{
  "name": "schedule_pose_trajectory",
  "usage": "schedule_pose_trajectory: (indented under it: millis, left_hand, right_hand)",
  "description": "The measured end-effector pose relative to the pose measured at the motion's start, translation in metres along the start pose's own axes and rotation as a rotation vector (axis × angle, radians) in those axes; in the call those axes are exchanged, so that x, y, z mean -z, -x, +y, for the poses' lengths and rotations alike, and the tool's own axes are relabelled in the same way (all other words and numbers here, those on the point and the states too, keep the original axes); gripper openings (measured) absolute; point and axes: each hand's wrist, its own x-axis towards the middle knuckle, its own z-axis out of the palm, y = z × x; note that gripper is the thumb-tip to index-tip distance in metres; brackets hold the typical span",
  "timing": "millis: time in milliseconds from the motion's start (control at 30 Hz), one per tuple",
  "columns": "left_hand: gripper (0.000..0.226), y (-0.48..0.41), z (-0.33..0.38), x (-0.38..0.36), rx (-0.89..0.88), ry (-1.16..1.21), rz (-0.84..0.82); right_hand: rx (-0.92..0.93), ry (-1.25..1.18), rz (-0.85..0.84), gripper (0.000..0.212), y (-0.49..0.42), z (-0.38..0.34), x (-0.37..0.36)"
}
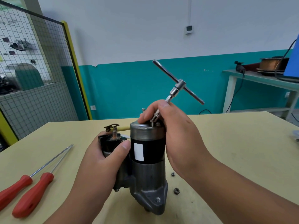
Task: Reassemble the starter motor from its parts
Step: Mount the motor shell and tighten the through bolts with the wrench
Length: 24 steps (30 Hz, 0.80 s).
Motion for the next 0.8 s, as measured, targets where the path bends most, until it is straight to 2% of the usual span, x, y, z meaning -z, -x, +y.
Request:
schedule_pose_trajectory:
  millis: [100,200,300,467,633,800]
  left_hand:
    - [0.029,0.0,0.002,0.0,0.004,-0.006,0.012]
    - [0.018,-0.001,0.001,-0.001,0.034,0.007,0.018]
    - [0.027,-0.003,-0.002,0.0,0.024,-0.03,0.013]
    - [0.026,-0.003,-0.001,-0.001,0.023,-0.052,0.013]
    - [0.043,0.001,-0.001,-0.003,-0.011,-0.087,0.015]
    - [0.041,0.007,0.003,-0.003,-0.096,-0.123,0.054]
  right_hand:
    - [0.02,0.014,-0.005,0.038,-0.001,0.0,-0.001]
    - [0.023,0.003,-0.002,0.041,-0.002,0.001,-0.002]
    - [0.019,-0.017,0.006,0.041,-0.004,0.003,-0.002]
    - [0.007,-0.024,0.023,0.04,-0.004,0.002,-0.004]
    - [-0.048,-0.061,0.032,0.035,-0.004,0.005,-0.002]
    - [0.042,0.051,0.019,0.039,0.003,0.0,-0.003]
